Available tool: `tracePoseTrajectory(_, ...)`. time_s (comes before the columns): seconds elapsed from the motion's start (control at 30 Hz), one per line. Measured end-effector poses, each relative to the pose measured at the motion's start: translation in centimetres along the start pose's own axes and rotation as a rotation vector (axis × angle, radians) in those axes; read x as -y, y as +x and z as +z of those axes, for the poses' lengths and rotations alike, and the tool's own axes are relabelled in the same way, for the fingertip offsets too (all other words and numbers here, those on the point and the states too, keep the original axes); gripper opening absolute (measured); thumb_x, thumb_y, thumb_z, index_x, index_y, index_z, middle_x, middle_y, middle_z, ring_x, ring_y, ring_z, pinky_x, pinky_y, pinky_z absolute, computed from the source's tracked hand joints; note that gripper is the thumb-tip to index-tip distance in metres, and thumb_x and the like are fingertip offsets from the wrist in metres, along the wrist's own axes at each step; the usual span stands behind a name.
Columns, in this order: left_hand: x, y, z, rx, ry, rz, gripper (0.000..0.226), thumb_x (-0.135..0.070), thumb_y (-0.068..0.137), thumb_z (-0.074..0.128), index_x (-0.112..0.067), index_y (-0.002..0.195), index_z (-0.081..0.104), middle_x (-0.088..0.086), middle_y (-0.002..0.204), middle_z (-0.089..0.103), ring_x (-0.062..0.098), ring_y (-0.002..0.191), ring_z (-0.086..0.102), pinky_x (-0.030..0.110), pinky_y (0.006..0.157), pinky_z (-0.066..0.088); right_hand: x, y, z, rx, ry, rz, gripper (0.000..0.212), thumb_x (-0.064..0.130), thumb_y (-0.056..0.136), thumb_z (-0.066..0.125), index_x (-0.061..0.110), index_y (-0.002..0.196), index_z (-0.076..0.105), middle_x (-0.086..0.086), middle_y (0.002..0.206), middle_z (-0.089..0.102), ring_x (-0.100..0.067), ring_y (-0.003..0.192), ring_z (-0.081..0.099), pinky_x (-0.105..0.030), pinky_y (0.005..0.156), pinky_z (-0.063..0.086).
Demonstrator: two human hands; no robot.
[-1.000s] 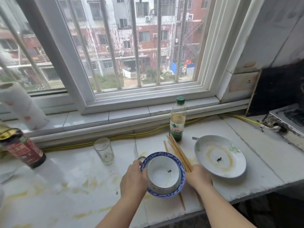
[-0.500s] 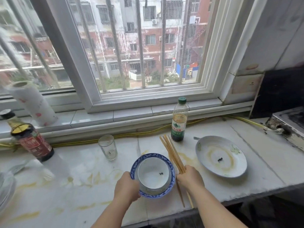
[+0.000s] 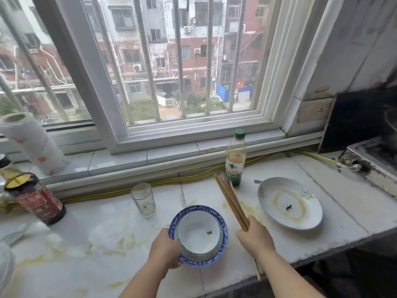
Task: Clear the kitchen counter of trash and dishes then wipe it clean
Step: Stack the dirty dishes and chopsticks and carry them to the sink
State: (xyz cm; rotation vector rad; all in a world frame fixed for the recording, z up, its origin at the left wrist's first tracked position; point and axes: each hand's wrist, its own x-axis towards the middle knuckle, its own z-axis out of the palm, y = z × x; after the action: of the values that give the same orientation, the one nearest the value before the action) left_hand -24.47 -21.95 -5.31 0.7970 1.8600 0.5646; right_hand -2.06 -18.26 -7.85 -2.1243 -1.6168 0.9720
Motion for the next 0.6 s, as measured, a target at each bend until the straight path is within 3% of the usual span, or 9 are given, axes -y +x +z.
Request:
tracePoseTrajectory(0.17,-1.3,0.1,0.1,0.010,-0.012,0.076,0.043,-0.020,0.052,0.041,-0.013,0.091,0.057,0.014,0.088,0.064,0.031,0.070,0.063,0.038,0.063,0.056,-0.4,-0.6,-1.0,-0.169,0.133,0.006,0.010,0.032,0.090,0.053,0.022,0.088,0.052,0.006,0.077,0.059,-0.020,0.075,0.058,-0.035,0.069,0.047)
tracePoseTrajectory(0.3,-3.7,-0.1,1.7,0.051,-0.014,0.138,0.027,-0.011,0.067,0.048,-0.015,0.093,0.057,0.015,0.089,0.065,0.030,0.067,0.061,0.039,0.058,0.057,-1.4,-0.4,-2.3,-0.264,0.212,0.064,0.021,0.034,0.091,0.057,0.020,0.107,0.053,0.001,0.098,0.062,-0.027,0.097,0.061,-0.033,0.077,0.046)
tracePoseTrajectory(0.4,-6.1,-0.4,3.6,0.102,-0.039,0.186,0.022,0.000,0.079,0.045,-0.012,0.093,0.056,0.020,0.091,0.065,0.028,0.065,0.057,0.033,0.055,0.052,-2.1,0.2,-3.9,-0.366,0.276,0.098,0.018,0.028,0.090,0.059,0.016,0.103,0.056,-0.003,0.093,0.065,-0.029,0.089,0.061,-0.033,0.074,0.047)
tracePoseTrajectory(0.6,-11.0,-1.2,9.1,0.152,-0.044,0.251,0.017,-0.001,0.080,0.049,-0.009,0.095,0.055,0.017,0.085,0.064,0.026,0.061,0.054,0.030,0.053,0.050,-5.5,2.9,-11.1,-0.594,0.327,0.222,0.012,0.024,0.088,0.060,0.015,0.096,0.057,-0.005,0.088,0.061,-0.031,0.083,0.058,-0.033,0.072,0.044)
